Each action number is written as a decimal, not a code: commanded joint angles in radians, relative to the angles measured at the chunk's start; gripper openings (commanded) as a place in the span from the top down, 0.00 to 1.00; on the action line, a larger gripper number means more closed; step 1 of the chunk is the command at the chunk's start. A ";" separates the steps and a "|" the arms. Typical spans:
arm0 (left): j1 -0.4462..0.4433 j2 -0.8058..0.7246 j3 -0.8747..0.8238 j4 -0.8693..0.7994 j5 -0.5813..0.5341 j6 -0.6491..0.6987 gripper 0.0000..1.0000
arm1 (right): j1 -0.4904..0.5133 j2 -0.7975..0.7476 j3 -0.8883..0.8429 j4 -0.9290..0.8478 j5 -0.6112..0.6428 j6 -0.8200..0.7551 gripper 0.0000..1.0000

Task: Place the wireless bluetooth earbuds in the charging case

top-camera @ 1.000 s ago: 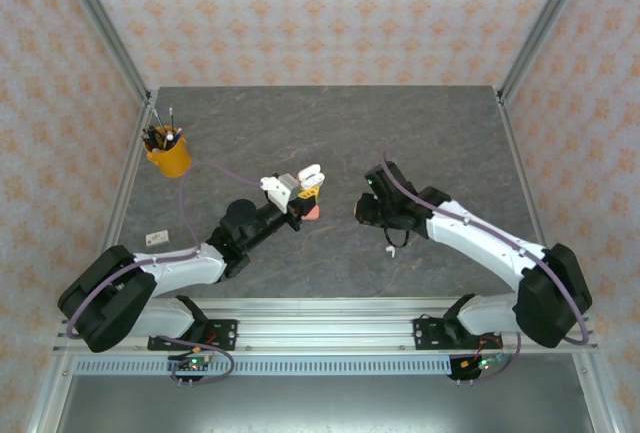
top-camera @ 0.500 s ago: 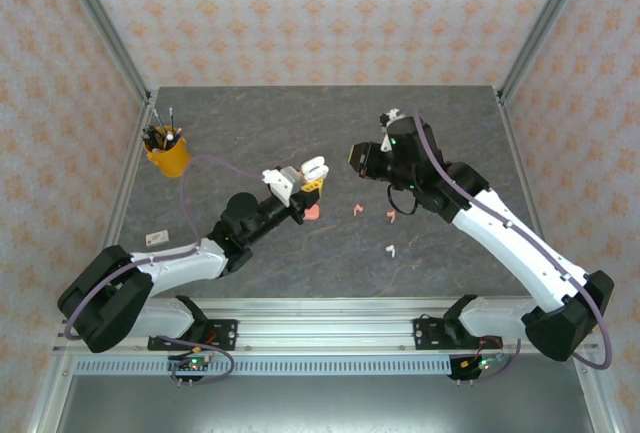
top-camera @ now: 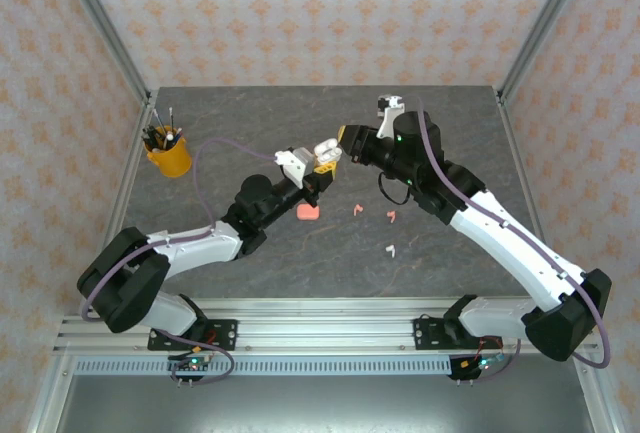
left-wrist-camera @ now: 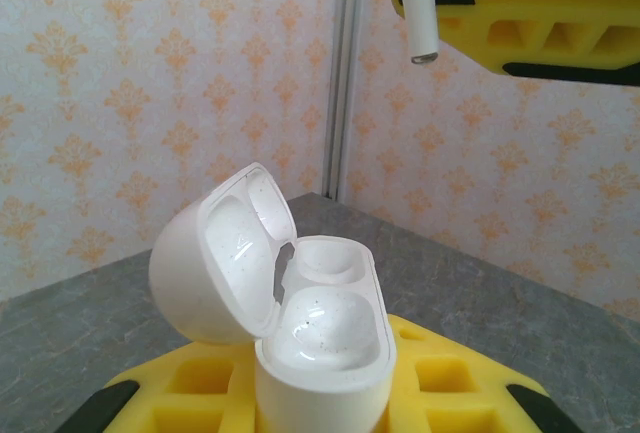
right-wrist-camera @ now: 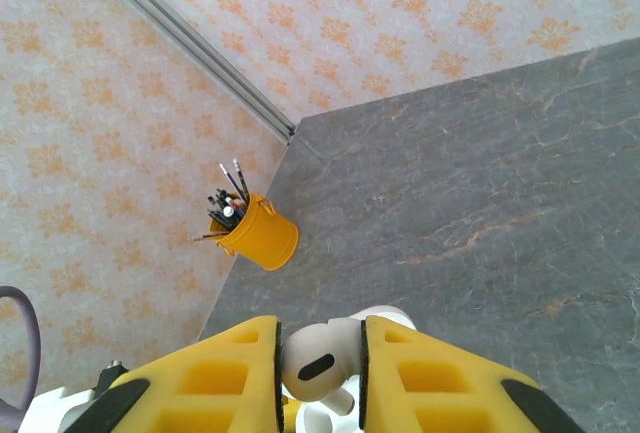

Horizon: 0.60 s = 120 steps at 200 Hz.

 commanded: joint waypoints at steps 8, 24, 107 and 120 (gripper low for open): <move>-0.012 0.021 0.060 0.049 -0.039 -0.021 1.00 | 0.000 -0.026 -0.045 0.160 -0.003 0.019 0.77; -0.015 0.030 0.076 0.046 -0.043 -0.022 1.00 | 0.006 -0.026 -0.075 0.210 0.005 0.039 0.77; -0.023 0.044 0.104 0.042 -0.044 -0.020 1.00 | 0.066 0.004 -0.123 0.304 0.051 0.063 0.78; -0.023 0.042 0.106 0.037 -0.044 -0.019 1.00 | 0.071 0.005 -0.131 0.311 0.055 0.065 0.78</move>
